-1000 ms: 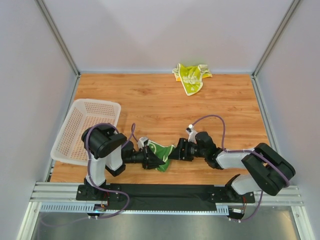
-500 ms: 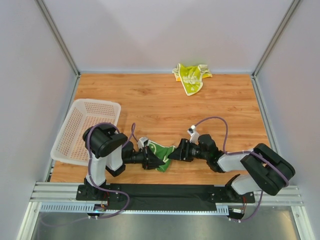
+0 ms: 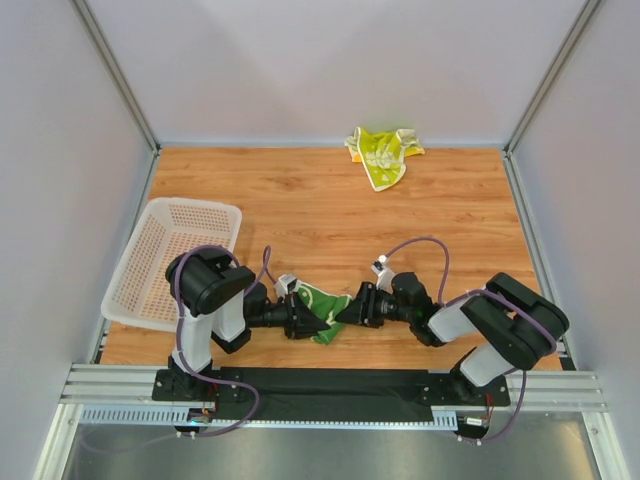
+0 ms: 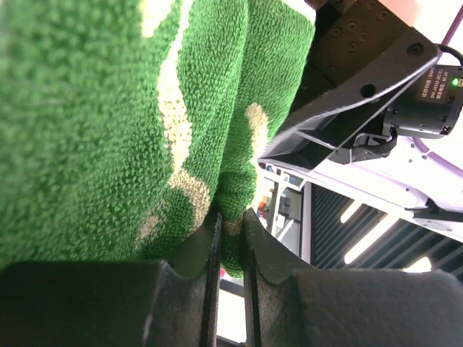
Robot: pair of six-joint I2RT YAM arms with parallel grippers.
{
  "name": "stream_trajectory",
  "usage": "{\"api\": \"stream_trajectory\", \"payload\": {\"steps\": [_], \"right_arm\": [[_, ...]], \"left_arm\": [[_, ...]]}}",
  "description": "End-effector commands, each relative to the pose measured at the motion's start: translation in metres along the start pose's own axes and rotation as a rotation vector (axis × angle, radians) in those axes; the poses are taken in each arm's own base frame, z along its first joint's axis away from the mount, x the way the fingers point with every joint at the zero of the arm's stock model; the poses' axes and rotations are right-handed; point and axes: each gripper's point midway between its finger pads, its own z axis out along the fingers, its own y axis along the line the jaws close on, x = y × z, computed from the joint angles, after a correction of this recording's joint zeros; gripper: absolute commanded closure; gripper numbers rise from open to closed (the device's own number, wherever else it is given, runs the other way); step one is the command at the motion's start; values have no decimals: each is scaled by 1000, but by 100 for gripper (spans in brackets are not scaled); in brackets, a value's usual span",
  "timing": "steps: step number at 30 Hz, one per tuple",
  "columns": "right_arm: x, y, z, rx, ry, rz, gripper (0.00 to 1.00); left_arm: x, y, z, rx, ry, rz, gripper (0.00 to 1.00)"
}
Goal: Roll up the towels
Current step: Roll the towel
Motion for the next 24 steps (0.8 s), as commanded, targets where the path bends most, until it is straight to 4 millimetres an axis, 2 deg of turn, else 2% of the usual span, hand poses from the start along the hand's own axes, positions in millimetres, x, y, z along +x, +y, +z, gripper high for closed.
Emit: {"api": "stream_trajectory", "payload": {"steps": [1,4,9,11,12,13,15,20,21,23,24], "right_arm": [[-10,12,9,-44,-37,-42,55],[-12,15,11,-44,-43,-44,61],[-19,14,11,20,-49,-80,79],[-21,8,12,80,-43,-83,85],[-22,6,11,98,-40,-97,86],[-18,0,10,136,-20,-92,87],[-22,1,13,157,-17,-109,90],[-12,-8,21,236,41,-117,94],[-11,-10,21,247,41,-120,94],[-6,-12,22,270,58,-124,94],[-10,-9,23,269,50,-130,94]], "left_arm": [[-7,35,-5,-114,-66,-302,100],[-8,33,-5,-107,-70,-291,100],[-7,33,-4,-121,-68,-256,96],[-8,41,-4,-166,-68,-255,94],[-8,38,-3,-163,-69,-241,92],[-7,44,-5,-193,-71,-257,89],[-8,39,-2,-189,-63,-226,87],[-11,51,1,-288,-54,-179,82],[-11,46,1,-289,-49,-155,80],[-12,51,0,-347,-59,-153,76],[-13,43,0,-338,-64,-105,73]]}}
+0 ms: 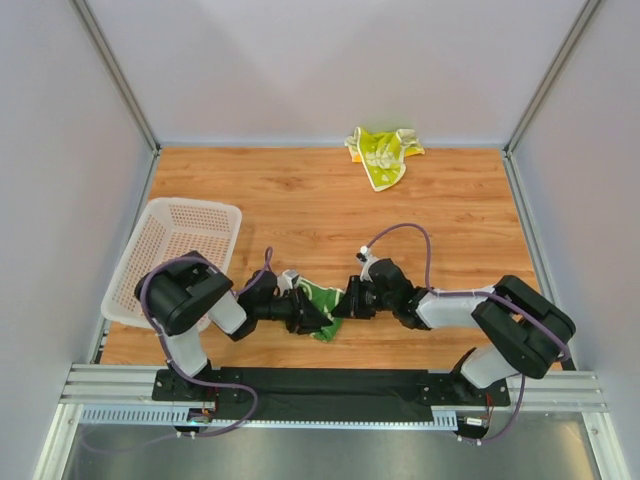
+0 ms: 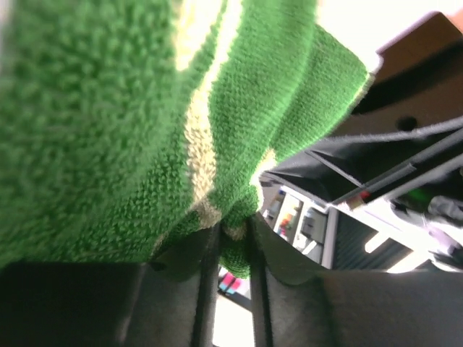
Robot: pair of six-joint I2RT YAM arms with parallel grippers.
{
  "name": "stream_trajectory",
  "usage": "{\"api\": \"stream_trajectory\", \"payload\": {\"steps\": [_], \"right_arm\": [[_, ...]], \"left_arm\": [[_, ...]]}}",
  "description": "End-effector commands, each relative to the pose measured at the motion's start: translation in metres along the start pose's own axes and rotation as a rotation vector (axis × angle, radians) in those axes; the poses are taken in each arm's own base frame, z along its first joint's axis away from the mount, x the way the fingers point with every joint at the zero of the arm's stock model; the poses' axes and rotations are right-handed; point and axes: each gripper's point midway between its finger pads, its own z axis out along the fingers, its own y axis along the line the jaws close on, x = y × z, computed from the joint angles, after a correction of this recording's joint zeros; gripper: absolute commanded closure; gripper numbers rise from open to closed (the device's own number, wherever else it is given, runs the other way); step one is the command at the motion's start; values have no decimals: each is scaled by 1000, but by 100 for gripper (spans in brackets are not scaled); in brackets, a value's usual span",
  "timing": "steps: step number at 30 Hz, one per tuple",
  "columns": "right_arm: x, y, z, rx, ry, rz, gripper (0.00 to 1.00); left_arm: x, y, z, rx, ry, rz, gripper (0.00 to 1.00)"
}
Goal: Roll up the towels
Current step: Roll the towel
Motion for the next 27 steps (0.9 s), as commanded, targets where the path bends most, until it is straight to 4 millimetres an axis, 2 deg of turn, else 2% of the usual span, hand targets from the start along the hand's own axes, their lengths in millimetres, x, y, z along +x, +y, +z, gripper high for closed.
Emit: {"api": "stream_trajectory", "payload": {"steps": [1,3,5,6,10,12,13,14,15,16,17,18,19,21,22,24,25,27], "right_arm": [[1,-11,4,92,8,-33,94],[-1,-8,3,93,5,-41,94],[-2,-8,2,104,7,-43,94],[-3,-6,0,104,4,-49,95],[-3,-7,-3,126,9,-52,95],[-3,-6,-3,130,12,-56,95],[-1,-7,-3,138,20,-56,95],[-1,-7,-2,142,21,-54,95],[-1,-7,-2,145,20,-56,95],[-1,-7,-2,149,23,-56,95],[0,-8,-2,153,28,-55,95],[-1,-8,-1,157,25,-53,95],[0,-7,-2,161,30,-52,95],[1,-6,-1,169,37,-54,96],[1,-6,0,173,40,-54,96],[0,-4,1,175,40,-54,96],[1,-4,1,175,43,-54,96],[1,-3,2,180,45,-54,96]], "left_arm": [[2,52,-7,-288,-21,-134,70],[-2,44,-11,-311,-46,-91,68],[-4,50,-17,-391,-60,-63,62],[-5,44,-19,-393,-70,-35,61],[-6,46,-34,-503,-103,7,60],[-13,43,-43,-560,-158,89,61],[-10,41,-48,-618,-158,112,61],[-21,40,-55,-674,-222,179,61],[-23,33,-62,-706,-260,229,61],[-16,24,-70,-776,-268,274,61],[-27,20,-80,-837,-345,336,61],[-27,12,-85,-855,-370,376,61],[-21,-1,-85,-865,-369,430,61],[-23,-14,-86,-877,-403,535,62],[-15,-26,-79,-857,-393,598,62],[-13,-32,-73,-864,-403,669,63],[-5,-38,-67,-856,-385,720,64],[-2,-35,-57,-875,-361,773,66]]}}
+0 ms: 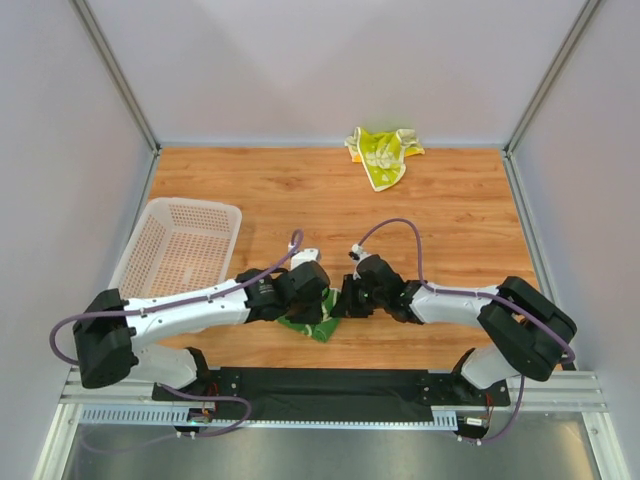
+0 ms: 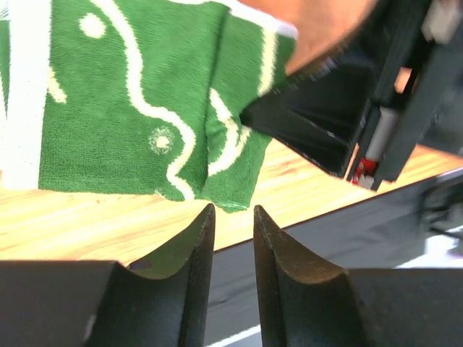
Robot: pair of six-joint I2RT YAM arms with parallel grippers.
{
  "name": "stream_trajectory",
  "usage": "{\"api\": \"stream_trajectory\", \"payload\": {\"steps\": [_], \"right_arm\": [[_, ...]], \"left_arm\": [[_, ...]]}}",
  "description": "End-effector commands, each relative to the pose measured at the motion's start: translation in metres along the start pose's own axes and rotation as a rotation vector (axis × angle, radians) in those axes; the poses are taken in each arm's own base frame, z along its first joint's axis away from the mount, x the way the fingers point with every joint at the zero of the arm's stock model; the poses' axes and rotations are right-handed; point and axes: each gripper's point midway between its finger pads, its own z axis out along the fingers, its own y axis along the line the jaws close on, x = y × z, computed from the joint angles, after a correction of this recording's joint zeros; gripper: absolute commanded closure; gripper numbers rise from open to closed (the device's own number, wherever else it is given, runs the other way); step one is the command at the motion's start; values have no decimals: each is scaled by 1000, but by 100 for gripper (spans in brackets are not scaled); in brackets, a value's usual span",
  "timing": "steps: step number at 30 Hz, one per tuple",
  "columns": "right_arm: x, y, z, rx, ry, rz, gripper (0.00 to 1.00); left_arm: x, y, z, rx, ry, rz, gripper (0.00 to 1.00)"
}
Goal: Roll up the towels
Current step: Roll the towel
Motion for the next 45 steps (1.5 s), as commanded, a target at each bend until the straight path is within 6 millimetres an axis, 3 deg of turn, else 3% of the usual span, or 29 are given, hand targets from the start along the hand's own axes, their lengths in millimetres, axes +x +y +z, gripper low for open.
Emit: {"api": "stream_trajectory", "payload": {"steps": [1,9,13,32,38,45], "right_arm": [[2,-4,2,44,12,-17,96],[4,-5,3,46,18,-11,97],[4,-5,2,47,20,-15,97],[6,-4,2,42,28,-11,97],[4,-5,1,58,29,-21,93],[3,-8,2,89,46,-35,84]], "left_arm": [[3,7,3,-102,-32,172,66],[26,-31,27,-58,-7,303,67],[26,-32,30,-77,-13,312,67],[57,25,65,-273,60,383,61],[72,40,69,-303,82,404,44],[91,56,80,-333,140,428,43]]}}
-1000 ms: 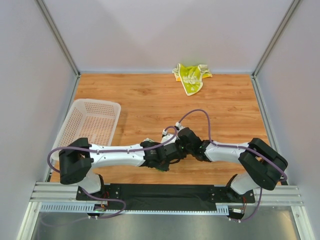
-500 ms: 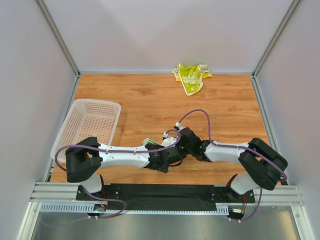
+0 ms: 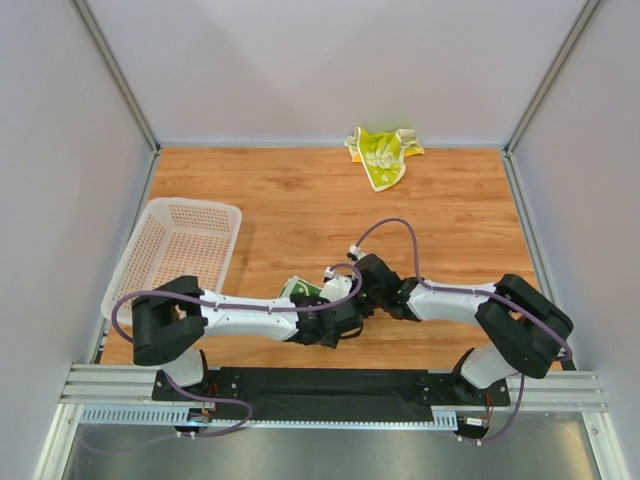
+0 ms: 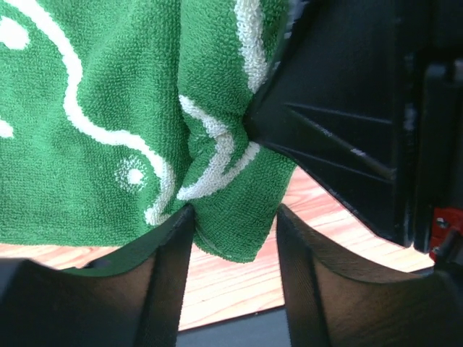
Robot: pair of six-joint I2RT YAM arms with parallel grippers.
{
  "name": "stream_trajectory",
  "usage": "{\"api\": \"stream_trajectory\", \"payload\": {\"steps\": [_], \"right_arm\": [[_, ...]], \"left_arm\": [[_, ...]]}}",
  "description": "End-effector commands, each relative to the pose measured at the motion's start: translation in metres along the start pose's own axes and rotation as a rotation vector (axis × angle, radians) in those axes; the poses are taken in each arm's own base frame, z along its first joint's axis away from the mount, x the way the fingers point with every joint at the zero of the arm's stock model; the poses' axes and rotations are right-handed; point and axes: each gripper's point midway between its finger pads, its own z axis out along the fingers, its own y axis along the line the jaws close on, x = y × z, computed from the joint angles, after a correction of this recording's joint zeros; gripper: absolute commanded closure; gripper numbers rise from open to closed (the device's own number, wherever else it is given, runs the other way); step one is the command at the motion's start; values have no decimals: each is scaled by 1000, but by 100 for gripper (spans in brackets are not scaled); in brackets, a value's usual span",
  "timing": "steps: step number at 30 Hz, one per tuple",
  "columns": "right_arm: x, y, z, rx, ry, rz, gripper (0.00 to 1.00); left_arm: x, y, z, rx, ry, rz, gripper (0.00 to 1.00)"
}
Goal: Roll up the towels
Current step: Roll the towel
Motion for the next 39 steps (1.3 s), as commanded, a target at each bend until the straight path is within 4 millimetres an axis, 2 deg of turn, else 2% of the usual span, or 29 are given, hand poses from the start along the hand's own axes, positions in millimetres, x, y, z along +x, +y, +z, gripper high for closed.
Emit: {"api": "stream_trajectory", "payload": {"steps": [1,5,6,8,14,17,24,32,39], "right_arm": [[-3,-3,0,49,9,-26,83],[-4,-7,-2,78,25,-37,72],[-5,-7,-2,80,23,-39,67],[-9,-10,-4,86,22,-37,60],[-20,-8,-11,91,33,-64,50],[-29,-13,-11,110,23,-58,49],[-43,-23,-2,109,13,-26,49],[-42,-46,14,141,13,18,50],[-46,-74,13,238,-2,33,54]], "left_arm": [[58,26,25,-91,167,103,46],[72,34,35,-120,196,110,53],[73,34,38,-121,197,104,57],[78,36,39,-115,204,109,58],[80,36,36,-83,196,102,67],[79,33,34,-58,193,99,71],[75,29,26,-12,171,72,71],[72,21,18,58,153,39,76],[68,15,9,130,127,34,82]]}}
